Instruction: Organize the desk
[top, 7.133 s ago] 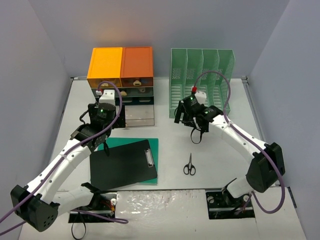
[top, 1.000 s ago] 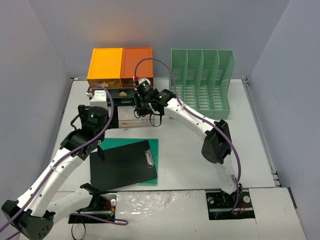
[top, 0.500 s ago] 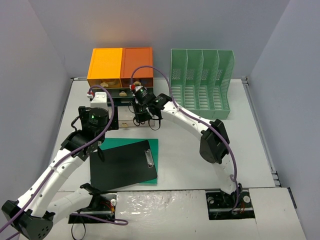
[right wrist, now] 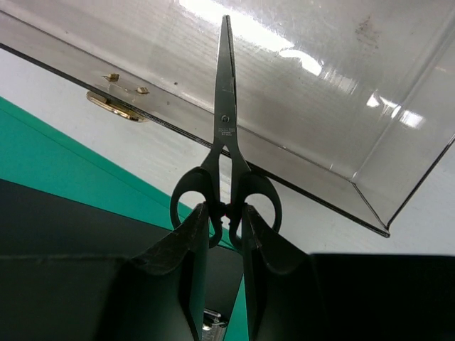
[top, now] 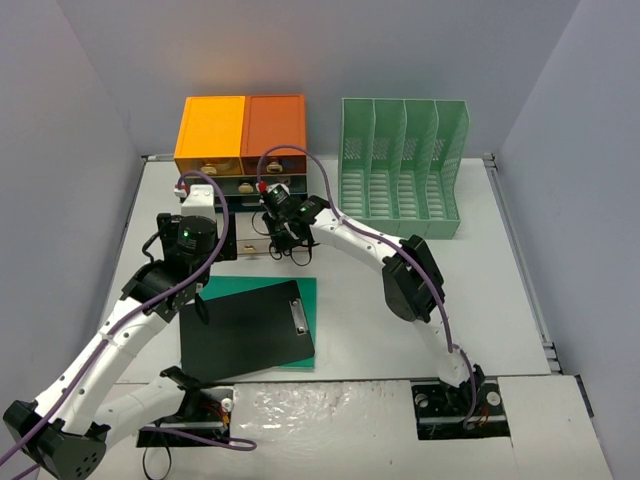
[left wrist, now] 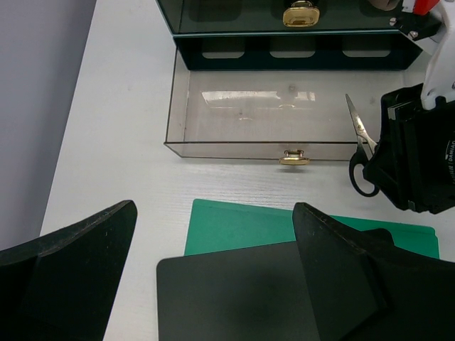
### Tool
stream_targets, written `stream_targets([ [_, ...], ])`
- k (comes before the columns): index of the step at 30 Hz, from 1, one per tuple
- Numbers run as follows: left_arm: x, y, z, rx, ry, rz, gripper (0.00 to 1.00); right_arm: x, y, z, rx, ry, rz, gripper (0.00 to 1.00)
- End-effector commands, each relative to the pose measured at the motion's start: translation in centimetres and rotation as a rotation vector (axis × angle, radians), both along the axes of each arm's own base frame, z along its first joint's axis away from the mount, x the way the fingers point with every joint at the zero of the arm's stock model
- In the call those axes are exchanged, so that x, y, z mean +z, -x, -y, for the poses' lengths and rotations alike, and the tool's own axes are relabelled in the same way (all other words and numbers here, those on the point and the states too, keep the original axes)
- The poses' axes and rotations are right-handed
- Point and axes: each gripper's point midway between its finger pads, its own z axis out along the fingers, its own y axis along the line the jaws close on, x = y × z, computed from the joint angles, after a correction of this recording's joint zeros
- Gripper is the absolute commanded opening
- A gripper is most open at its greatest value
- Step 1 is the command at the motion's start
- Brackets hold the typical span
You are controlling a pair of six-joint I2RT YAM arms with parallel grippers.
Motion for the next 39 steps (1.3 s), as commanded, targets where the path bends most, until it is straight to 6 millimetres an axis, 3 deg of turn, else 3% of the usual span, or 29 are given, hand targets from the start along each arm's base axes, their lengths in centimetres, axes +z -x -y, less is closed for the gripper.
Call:
stream_targets([
  [1,1.4,-0.3,-0.1,0.012,0.013,0.042,0.89,5.6,-5.1,-0.8,-0.084,-0.093,0.194,0.0],
  [8,1.2,-0.4,0.0,0.012,0.013,0.04,0.89,7.2,-6.2,-0.6,-0.113,-0.122,0.219,0.0],
  [18,1.1,-0.8,0.4,0.005,0.022,0.038,0.89,6.3,-7.1,-0.3,-0.137,-0.116,0.222,0.0],
  [39,0.9,-0.5,0.3,0.002,0.02,0.037,0.89,-0.4,-5.6,1.3,-0.154,-0.033,0.151,0.0],
])
